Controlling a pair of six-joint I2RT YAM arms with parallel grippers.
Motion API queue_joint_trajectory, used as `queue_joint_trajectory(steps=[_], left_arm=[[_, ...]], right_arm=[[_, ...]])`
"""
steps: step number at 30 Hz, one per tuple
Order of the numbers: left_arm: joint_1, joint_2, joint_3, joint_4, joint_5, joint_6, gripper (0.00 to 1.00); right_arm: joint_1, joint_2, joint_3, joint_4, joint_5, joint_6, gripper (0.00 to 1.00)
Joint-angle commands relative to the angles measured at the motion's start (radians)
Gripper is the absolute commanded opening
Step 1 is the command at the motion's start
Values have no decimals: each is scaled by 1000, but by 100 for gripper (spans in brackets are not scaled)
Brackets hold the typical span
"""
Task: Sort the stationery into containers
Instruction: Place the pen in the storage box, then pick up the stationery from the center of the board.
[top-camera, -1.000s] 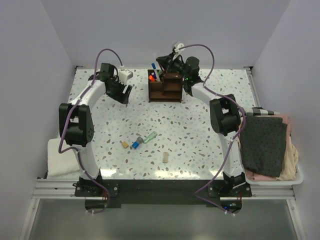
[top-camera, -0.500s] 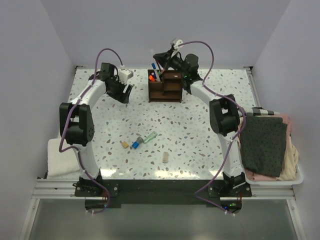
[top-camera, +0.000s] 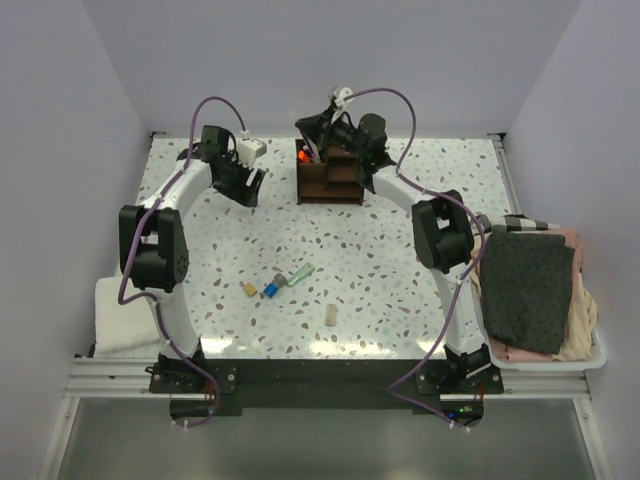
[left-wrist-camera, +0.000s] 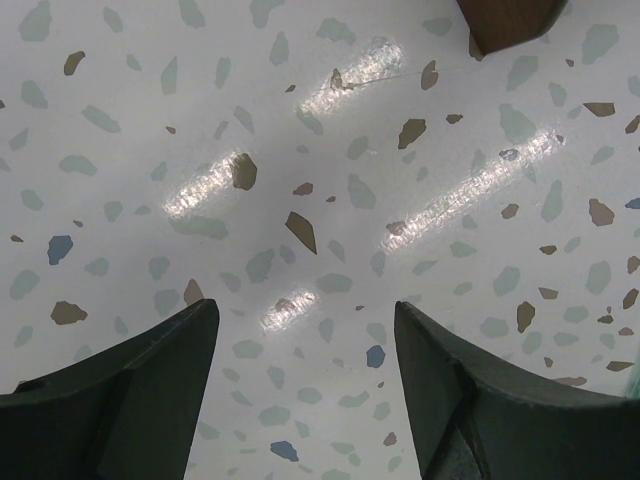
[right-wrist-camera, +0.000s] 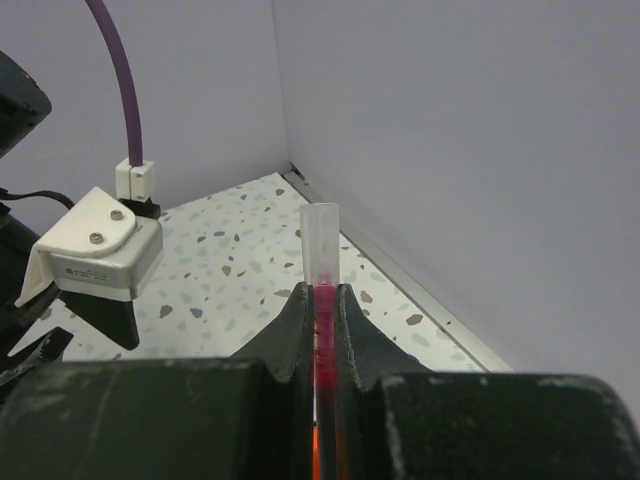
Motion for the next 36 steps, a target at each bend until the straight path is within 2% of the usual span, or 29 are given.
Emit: queue_joint_trajectory(steps=[1,16,18,22,26,32,34,36], left_arm=[[-13,-6,30,17,-4,0,76],[-29,23,59,17,-16,5,77],[-29,21,60,18,-14,3,77],[-29,15,59,32,-16,-9,79],[-27,-12,44,75,-91,-30,81],[-27,-87,16,129,-174,-84,86],[-27,-121,10,151,-221,-130,100],[-27,-144,4,161,-299,-179,100]], right_arm=[[-3,-7,-35,51,-2,-39,0],[-17,-42,-171,60,12,-133,1],[-19,-65,-214,56,15,-153,6],[-17,-129,-274,25,46,-205,33],[-19,-218,-308,-56,57,-236,44],[-16,-382,-319,-208,35,-283,47],[-17,-456,-319,-263,40,-312,48],[-16,-506,-328,-361,37,-363,48]])
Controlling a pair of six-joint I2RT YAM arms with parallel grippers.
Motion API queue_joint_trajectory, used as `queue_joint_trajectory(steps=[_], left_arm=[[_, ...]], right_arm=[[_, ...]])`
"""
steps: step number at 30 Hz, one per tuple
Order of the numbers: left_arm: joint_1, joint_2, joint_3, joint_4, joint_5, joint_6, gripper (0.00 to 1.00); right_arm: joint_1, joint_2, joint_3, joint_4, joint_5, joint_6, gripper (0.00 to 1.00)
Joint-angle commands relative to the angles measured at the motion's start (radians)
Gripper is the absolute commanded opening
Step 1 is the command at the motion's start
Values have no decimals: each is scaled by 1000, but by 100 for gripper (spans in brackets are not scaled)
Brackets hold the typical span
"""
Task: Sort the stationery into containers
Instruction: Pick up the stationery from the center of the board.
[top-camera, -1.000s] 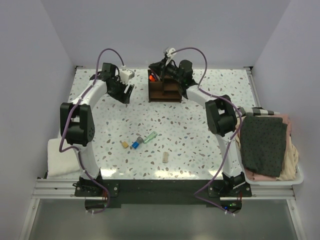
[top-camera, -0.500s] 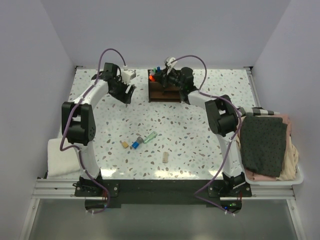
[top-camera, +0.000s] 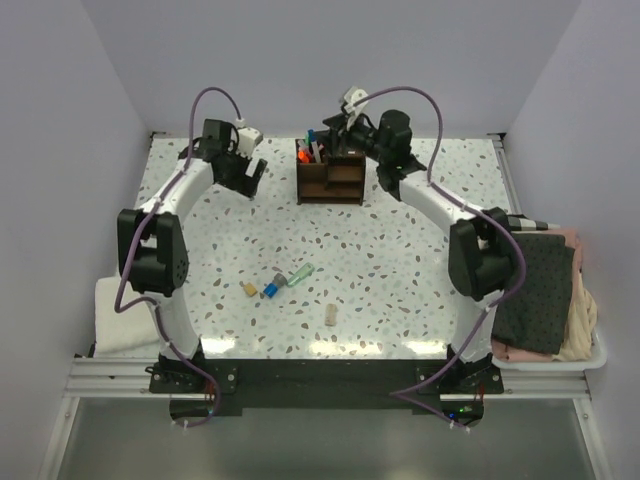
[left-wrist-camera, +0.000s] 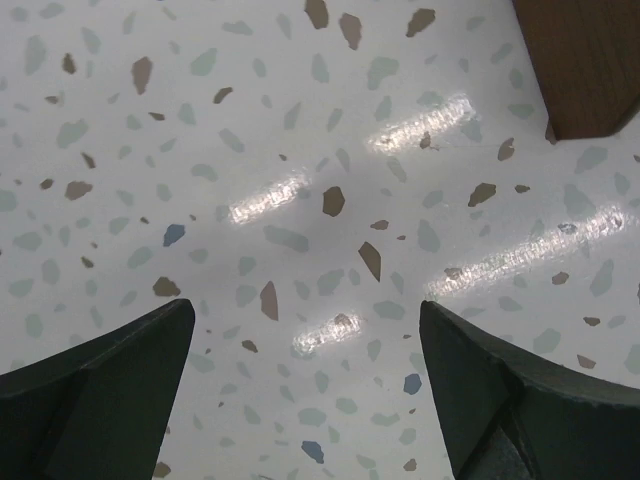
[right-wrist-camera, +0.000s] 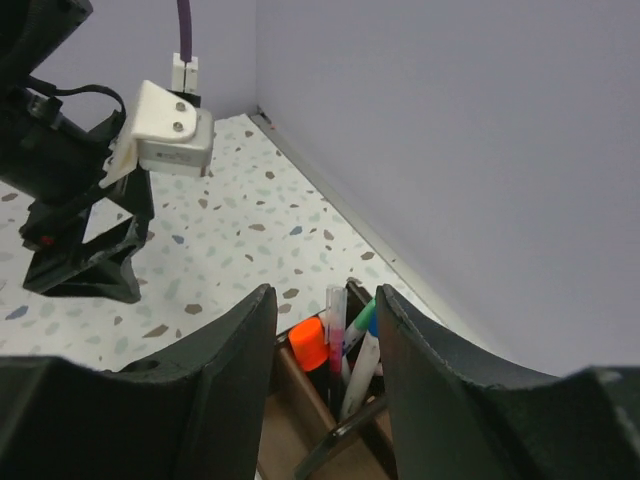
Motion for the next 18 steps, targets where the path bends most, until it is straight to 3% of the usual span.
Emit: queue_joint_trajectory(steps=[1,4,12,18], left_arm=[[-1,-144,-15,70,-177,-121,100],[-1,-207,-36,49,-208,-117,100],[-1,-343,-74,-193,80,183,100],[-3,-444,-153,-373,25,288,100]], right_arm=[[-2,-205,-6,-222,-1,-122,50],[-2,-318,-58,-376,-40,-221,52],[-2,-509,-244,-743,-128,-473,59],[15,-521,-258,-970,-209,-599,65]])
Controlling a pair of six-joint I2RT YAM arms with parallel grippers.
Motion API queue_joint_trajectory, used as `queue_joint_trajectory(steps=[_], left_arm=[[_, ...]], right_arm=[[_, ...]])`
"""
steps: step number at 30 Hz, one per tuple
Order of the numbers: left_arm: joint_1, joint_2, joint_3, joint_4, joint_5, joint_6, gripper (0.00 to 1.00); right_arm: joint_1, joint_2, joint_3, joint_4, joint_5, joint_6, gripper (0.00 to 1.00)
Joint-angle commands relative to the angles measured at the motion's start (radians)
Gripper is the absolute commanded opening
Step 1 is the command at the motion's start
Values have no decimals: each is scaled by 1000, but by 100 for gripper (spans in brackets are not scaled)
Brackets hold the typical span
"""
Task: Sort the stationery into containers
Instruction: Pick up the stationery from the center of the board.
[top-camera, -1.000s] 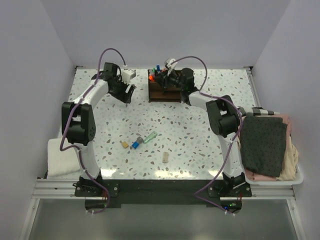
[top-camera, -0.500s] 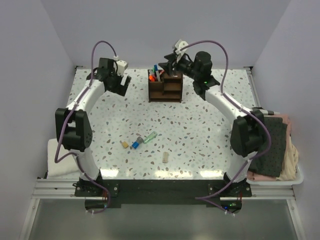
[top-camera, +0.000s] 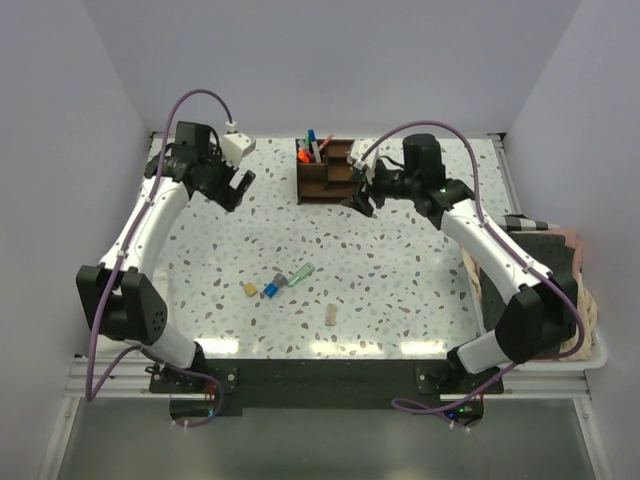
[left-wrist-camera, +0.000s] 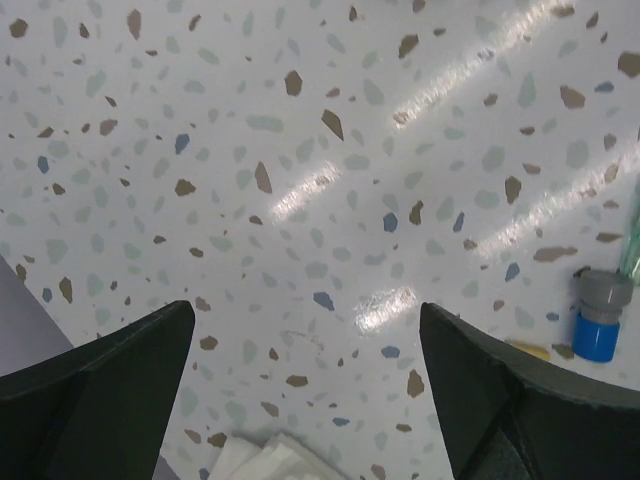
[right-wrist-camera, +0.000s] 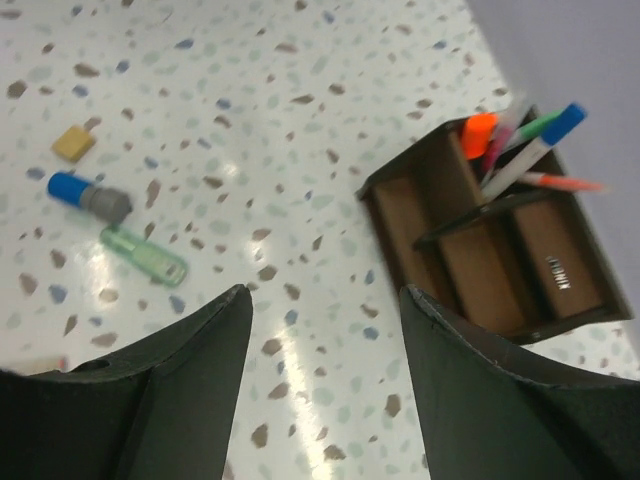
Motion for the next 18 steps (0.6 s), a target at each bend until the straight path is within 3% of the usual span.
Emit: queue_joint_trajectory(steps=[1,5,8,15,18], left_arm=[[-1,-92,-54,-189,17,144,100],[2,-187,-172,-184,54,247,100],[4,-242,-287,-109,68,264,100],[10,-317,-395,-48,84,138,100],[115,-328,-401,-37,47,122,100]], right_arm=[[25,-16,-15,-243,-82,-163,66],[164,47,57,-438,48,-318,78],[221,94,103,-495,154,-365,78],[255,148,102,-519,103,-482,76],[315,209,132,-483,119,-543,76]])
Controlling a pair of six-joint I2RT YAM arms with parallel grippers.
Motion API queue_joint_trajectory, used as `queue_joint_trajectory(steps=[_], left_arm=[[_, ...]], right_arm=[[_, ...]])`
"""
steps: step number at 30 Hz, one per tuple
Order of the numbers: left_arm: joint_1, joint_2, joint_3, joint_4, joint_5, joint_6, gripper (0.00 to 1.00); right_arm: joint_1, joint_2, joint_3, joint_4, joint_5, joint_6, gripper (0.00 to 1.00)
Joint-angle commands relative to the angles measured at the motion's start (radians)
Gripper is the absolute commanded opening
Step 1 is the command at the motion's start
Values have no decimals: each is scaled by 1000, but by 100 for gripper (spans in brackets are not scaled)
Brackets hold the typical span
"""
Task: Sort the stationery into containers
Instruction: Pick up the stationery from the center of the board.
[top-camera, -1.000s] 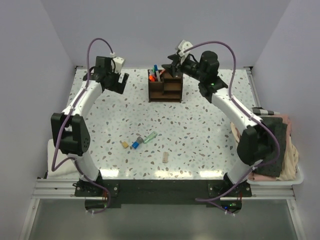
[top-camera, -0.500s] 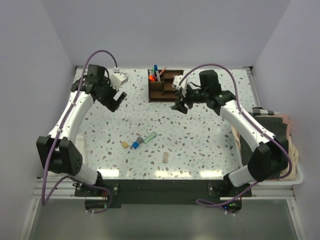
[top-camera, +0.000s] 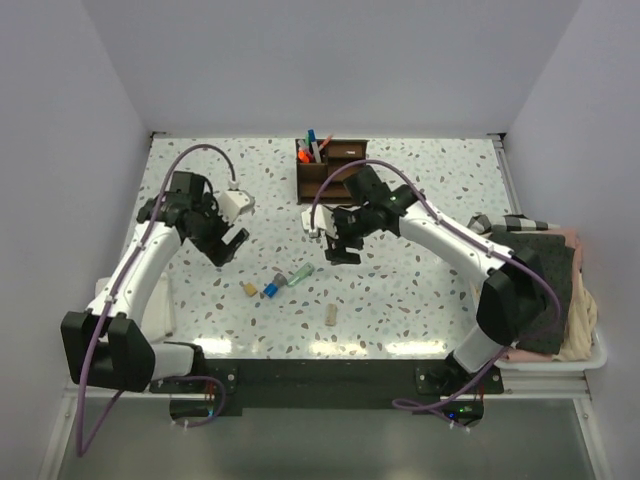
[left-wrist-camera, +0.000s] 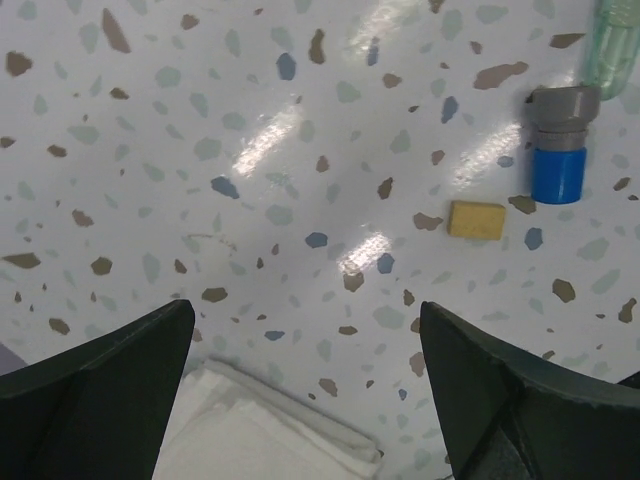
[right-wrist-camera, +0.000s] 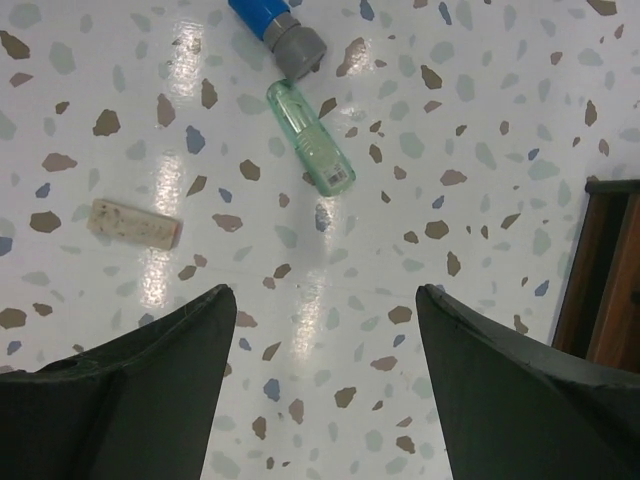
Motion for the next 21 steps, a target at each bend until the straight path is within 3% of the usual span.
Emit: queue_joint_trajectory(steps=[1,3,10,16,21], left_arm=[[114,-58,-13,80,-79,-45,100],[157,-65,-19,79,-112,-42,100],[200,-44,-50,94,-149,-128,100],[382,-9,-85,175,-8,-177,100],[313,-1,-96,235,-74,-179,100]], right_arm=[[77,81,94,7,28,-141,76],[142,163,138,-22,88,-211,75],[290,413,451,-144,226,-233,69],[363,534,552,-203,275,-281,67],[390,568,545,-227,310,-313,64]])
